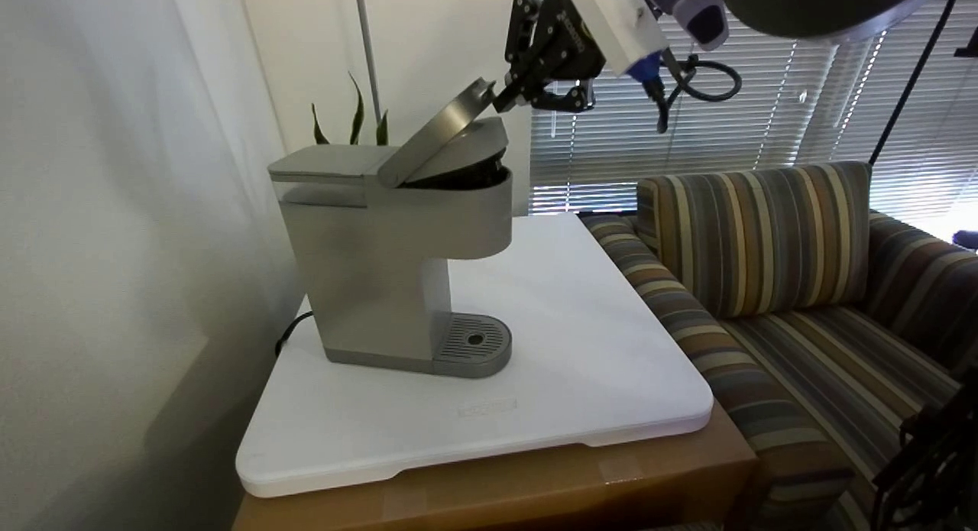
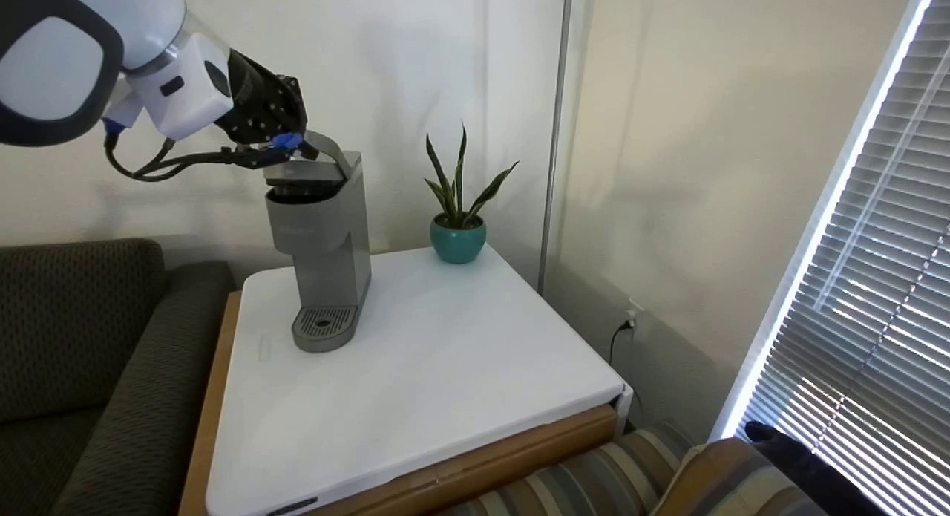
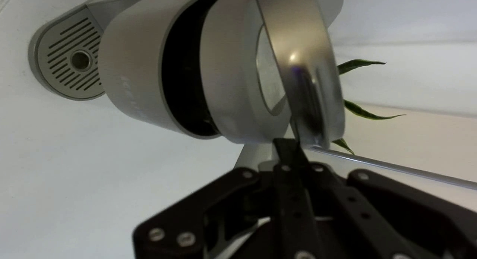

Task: Close then reopen the lid of the machine

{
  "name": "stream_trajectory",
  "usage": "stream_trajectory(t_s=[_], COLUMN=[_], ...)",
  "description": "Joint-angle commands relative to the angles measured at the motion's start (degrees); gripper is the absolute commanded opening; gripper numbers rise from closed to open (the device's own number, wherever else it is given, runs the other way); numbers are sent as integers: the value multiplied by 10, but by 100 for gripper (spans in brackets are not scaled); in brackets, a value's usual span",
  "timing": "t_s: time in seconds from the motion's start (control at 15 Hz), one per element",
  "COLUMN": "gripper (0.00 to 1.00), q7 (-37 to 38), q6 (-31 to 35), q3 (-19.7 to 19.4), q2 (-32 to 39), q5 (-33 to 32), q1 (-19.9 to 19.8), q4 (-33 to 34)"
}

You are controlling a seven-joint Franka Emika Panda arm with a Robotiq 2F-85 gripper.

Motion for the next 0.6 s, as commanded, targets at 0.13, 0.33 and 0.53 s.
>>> stream_trajectory(t_s=[0.13, 0.33, 0.53], gripper=[0, 0, 0], q7=[-55, -78, -97], q6=[8, 2, 0], q3=[-4, -5, -3], q2=[-11, -16, -17], q5=[32, 36, 43], q1=[10, 12, 14], q4=[17, 27, 44])
